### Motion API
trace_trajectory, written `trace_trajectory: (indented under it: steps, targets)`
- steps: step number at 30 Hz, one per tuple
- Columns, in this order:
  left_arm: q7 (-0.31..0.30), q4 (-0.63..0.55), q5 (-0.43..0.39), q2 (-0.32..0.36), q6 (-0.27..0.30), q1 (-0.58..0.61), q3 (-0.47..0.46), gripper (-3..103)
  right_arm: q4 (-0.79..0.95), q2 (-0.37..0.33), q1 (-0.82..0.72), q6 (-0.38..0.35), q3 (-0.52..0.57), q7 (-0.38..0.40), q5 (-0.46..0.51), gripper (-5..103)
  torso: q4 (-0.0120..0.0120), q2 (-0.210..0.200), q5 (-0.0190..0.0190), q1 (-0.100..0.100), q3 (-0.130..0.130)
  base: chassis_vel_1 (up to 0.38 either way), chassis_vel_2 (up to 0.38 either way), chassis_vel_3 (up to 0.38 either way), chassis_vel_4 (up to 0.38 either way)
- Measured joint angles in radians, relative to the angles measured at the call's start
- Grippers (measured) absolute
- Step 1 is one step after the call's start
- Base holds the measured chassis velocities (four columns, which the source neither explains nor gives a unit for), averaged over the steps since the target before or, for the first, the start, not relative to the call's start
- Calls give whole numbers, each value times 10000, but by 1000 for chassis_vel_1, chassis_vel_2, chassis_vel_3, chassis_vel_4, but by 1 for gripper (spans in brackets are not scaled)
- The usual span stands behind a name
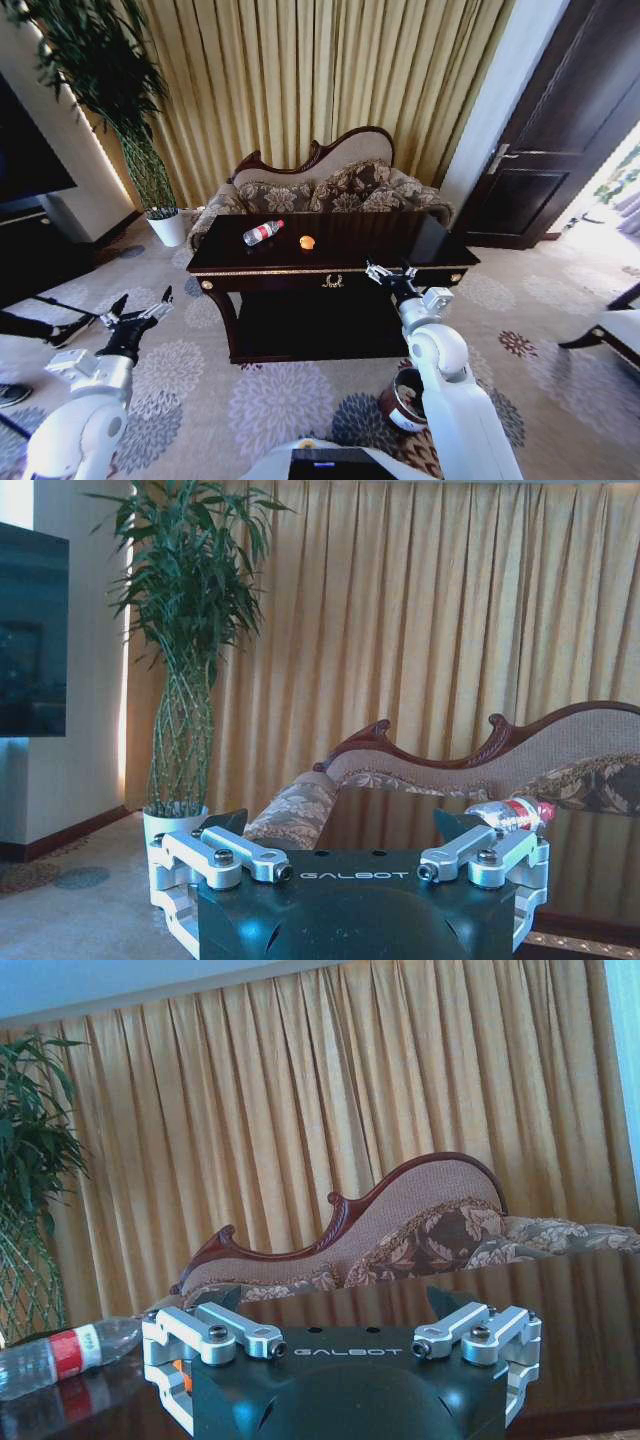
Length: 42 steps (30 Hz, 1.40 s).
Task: Move to the front of the table and place the trash on the table into the trash bin.
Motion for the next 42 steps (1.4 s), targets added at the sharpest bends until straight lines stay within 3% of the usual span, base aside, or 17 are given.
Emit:
trace_trajectory:
  steps: [42]
  targets:
    - [220,-27,287,-263,-414,186,72,100,180,-153,-53,50,65,-34,29,100,1,3,0,-6,-3,-7,8,6,-8]
